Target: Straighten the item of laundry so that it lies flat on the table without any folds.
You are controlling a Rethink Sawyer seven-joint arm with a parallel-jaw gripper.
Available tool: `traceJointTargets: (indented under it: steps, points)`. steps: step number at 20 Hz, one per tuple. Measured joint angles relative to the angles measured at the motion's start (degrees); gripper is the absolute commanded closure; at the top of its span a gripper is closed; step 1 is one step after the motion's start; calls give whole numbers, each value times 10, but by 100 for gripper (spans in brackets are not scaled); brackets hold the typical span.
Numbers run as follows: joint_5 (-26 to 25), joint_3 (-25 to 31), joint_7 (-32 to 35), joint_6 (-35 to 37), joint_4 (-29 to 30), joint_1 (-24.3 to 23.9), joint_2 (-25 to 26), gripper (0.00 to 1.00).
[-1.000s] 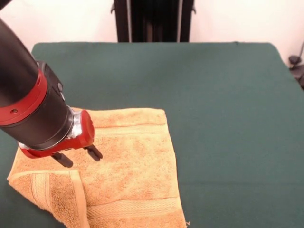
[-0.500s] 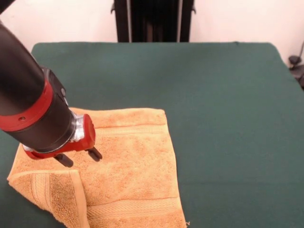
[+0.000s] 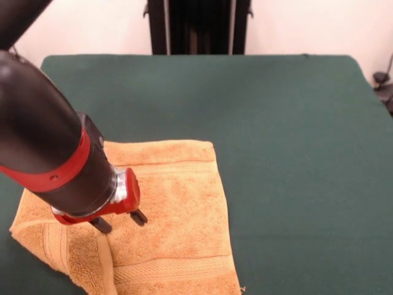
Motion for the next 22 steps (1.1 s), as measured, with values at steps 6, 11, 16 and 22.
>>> traceJointTargets:
  steps: [6,11,16,22]
  points:
    - [-2,5,-22,2,-39,13,7,0]
    - [-12,15,-63,11,-67,23,12,0]
    - [-25,30,-121,36,-96,30,18,0]
    - [-53,55,-163,44,-111,30,21,0]
